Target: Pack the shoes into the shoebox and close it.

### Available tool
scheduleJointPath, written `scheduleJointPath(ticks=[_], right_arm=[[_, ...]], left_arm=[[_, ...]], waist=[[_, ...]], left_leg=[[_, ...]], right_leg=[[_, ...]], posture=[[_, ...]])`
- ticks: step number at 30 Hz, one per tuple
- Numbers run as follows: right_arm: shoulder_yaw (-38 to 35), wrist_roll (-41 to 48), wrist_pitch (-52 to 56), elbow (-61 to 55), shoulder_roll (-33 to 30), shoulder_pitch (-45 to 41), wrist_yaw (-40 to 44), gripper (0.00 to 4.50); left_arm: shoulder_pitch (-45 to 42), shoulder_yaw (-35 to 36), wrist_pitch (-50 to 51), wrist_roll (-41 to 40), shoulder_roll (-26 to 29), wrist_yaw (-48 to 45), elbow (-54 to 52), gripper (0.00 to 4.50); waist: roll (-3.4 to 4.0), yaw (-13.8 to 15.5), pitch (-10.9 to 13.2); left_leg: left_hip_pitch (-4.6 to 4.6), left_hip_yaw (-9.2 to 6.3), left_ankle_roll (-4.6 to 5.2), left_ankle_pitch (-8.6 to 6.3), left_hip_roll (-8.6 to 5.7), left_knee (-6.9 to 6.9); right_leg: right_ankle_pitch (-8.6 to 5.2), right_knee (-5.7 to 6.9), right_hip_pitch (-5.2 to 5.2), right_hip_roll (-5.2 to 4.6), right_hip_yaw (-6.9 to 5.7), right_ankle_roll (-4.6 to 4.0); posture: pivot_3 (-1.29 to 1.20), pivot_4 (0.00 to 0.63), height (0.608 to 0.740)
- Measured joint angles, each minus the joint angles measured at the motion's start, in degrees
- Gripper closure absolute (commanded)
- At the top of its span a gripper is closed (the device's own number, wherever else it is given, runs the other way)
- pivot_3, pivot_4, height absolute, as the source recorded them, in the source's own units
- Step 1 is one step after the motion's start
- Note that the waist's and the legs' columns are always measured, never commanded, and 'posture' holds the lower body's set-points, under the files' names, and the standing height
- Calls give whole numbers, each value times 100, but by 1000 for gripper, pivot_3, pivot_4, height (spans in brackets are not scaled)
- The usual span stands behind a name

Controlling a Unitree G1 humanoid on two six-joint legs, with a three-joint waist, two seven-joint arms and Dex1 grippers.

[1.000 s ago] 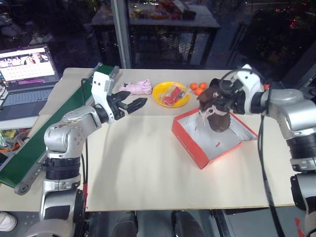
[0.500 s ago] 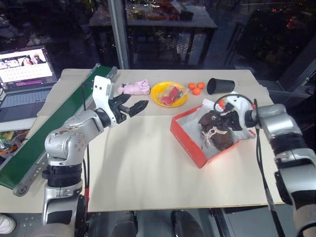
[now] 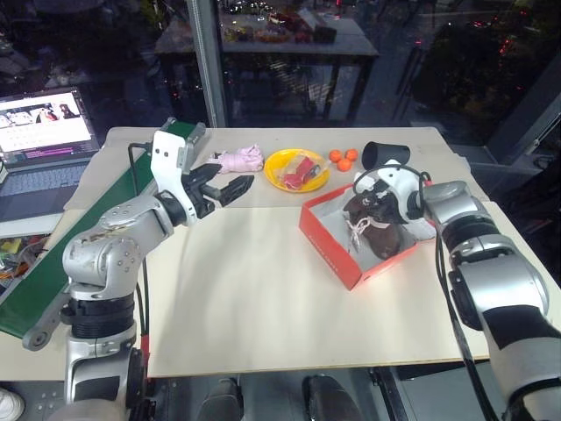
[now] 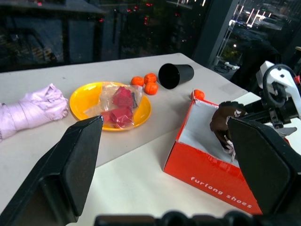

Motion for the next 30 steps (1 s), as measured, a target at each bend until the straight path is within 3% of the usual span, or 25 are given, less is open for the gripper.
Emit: scheduleJointPath(ticks=[6, 14, 19, 24, 30], right_arm=[[-24, -196, -258, 60, 186, 2, -120, 32], [-26, -318, -518, -420, 390, -11, 88, 32], [-283, 51, -59, -1600, 389, 9, 807, 32], [-928, 1393, 1586, -4668, 197, 792, 1697, 32], [-1066, 2270, 2976, -6875, 175, 2085, 1541, 32]], left_arm=[[-1, 17, 20, -12, 34, 24, 0, 0], [-2, 50, 19, -44, 67, 25, 3, 0], [0, 91, -9, 40, 248, 43, 64, 0], [419, 362, -259, 315, 724, 41, 223, 0], [1108, 909, -709, 544, 810, 41, 681, 0]], waist=[[4, 7, 5], [8, -13, 7], [11, -2, 11], [15, 30, 19], [15, 150, 20]], left_leg=[[-19, -2, 0, -1, -2, -13], [-17, -3, 0, 0, -1, -13], [-17, -4, 0, 0, -1, -13], [-19, -11, 0, -1, 1, -26], [-24, -4, -1, -1, 2, -14]], right_leg=[[11, -11, -13, -2, -1, -20], [12, -3, -16, 0, -1, -21], [11, -4, -15, 0, -2, -21], [9, -3, -20, 1, -10, -22], [9, -2, -25, -1, -10, -26]], posture=[[0, 150, 740], [0, 150, 740], [0, 150, 740], [0, 150, 740], [0, 150, 740]])
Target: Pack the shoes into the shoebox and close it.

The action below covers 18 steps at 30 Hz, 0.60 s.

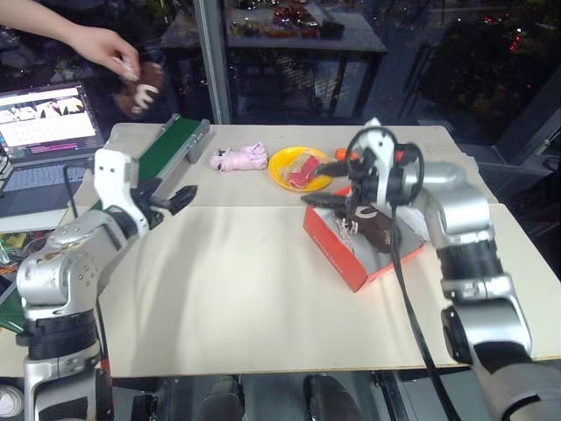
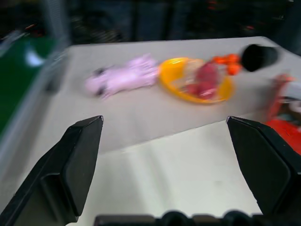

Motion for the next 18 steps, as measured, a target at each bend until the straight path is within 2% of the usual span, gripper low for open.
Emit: scheduleJointPath(ticks=[7, 18], right_arm=[[-95, 360, 558, -1197, 639, 695, -1032, 32], [419, 382, 399, -1225, 1371, 1110, -1861, 32]], left_arm=[[540, 262, -523, 254, -182, 226, 423, 0], [631, 290, -1190, 658, -120, 279, 1137, 0]], waist=[[-1, 10, -1], [-1, 10, -1]], left_leg=[[4, 1, -1, 0, 4, 8], [1, 1, 0, 0, 5, 8]], right_leg=[[3, 5, 3, 1, 0, -6], [4, 4, 0, 2, 0, -6]], posture=[[0, 150, 740], [0, 150, 740]])
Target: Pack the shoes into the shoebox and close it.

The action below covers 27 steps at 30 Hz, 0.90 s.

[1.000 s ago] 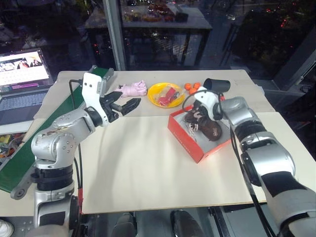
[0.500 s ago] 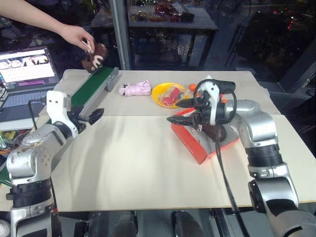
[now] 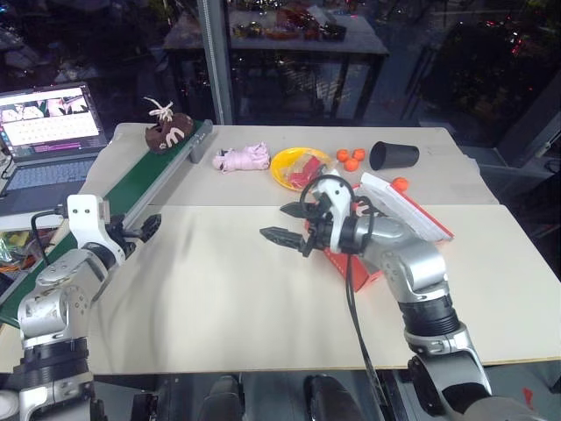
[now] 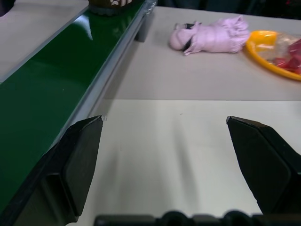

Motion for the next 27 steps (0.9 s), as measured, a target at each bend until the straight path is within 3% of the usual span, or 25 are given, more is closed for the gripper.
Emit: scheduleJointPath(ticks=[10, 27], right_arm=[[307, -45, -344, 120, -65, -5, 39, 32], [362, -35, -408, 156, -293, -12, 47, 32]], left_arm=[[-477, 45, -1216, 433, 566, -342, 1496, 0], [-1971, -64, -3556, 917, 1194, -1552, 5738, 0]], waist=[[-1, -1, 0], [-4, 18, -1]], left_leg=[[0, 2, -1, 0, 0, -1], [-17, 5, 0, 0, 2, -2]], right_leg=[[0, -2, -1, -1, -1, 0], [0, -2, -16, -1, -5, 0]], posture=[[0, 150, 740], [0, 150, 740]])
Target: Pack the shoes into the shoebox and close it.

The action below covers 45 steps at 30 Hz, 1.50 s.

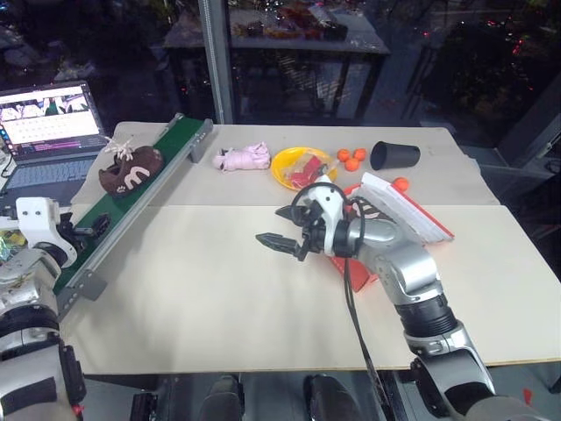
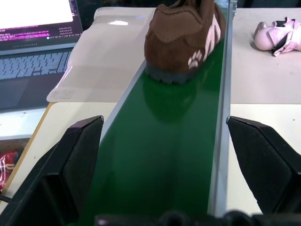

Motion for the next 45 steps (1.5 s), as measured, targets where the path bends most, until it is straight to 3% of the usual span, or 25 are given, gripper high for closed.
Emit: scheduleJointPath(ticks=[14, 17, 20, 26, 29, 32, 37, 41, 45], right_arm=[[5, 37, 87, -277, -283, 9, -15, 32], [2, 37, 134, -295, -365, 9, -20, 0], [-10, 37, 176, -337, -451, 9, -34, 0], [-12, 42, 288, -445, -512, -3, -65, 0], [-189, 220, 440, -452, -374, -64, -175, 0], [-728, 758, 810, -416, 94, -345, -485, 0], [-2501, 2087, 1293, -86, 1007, -864, -1656, 0], [-3431, 2897, 1428, 167, 1343, -1263, -2642, 0], [-3872, 3277, 1428, 448, 1427, -1334, -3391, 0]], left_arm=[[-445, -113, -301, 427, 366, 36, 1054, 0], [-442, -118, -192, 439, 368, -91, 1153, 648], [-439, -81, -128, 400, 363, -340, 1156, 1642], [-516, -144, -2, 378, -1, -736, 780, 2359], [-595, -308, 472, 193, -533, -1050, -22, 2359], [-608, -656, 1187, -187, -1385, -1100, -1731, 2359], [-718, -984, 2383, -681, -1984, -610, -4104, 2359], [-895, -1170, 3073, -989, -2398, -214, -5040, 2359], [-1076, -1394, 3470, -1228, -2675, -57, -5506, 2359]], waist=[[-1, -7, -1], [-1, 17, -1], [-1, 97, -1], [-1, 401, -1], [-2, 543, -1], [-7, 530, -2], [-14, 249, -3], [-12, 107, -3], [-11, 67, -2]], left_leg=[[-27, 4, 0, 0, 0, 1], [-27, 6, -1, 1, -1, 3], [-22, 8, -4, 3, 0, 3], [-29, 14, -12, 8, 0, 8], [-61, 13, -19, 13, 1, 21], [-123, 9, -18, 16, 13, 74], [-121, 0, -9, 12, 12, 70], [-97, -9, -4, 14, 11, 66], [-96, -9, -1, 16, 9, 67]], right_leg=[[0, 23, -39, 0, 1, 0], [-5, 52, -50, 0, 2, -6], [-9, 62, -52, 0, 2, -8], [-12, 60, -45, -11, -12, -7], [-12, 55, -50, -11, -16, -7], [-6, 56, -74, -5, -25, 2], [2, 53, -70, -4, -20, 13], [0, 74, -60, 2, -19, 12], [0, 72, -58, 1, -14, 12]], posture=[[0, 150, 740], [0, 150, 740], [0, 150, 740], [0, 150, 740], [0, 150, 740], [0, 150, 740], [0, 150, 740], [0, 150, 740], [0, 150, 740]])
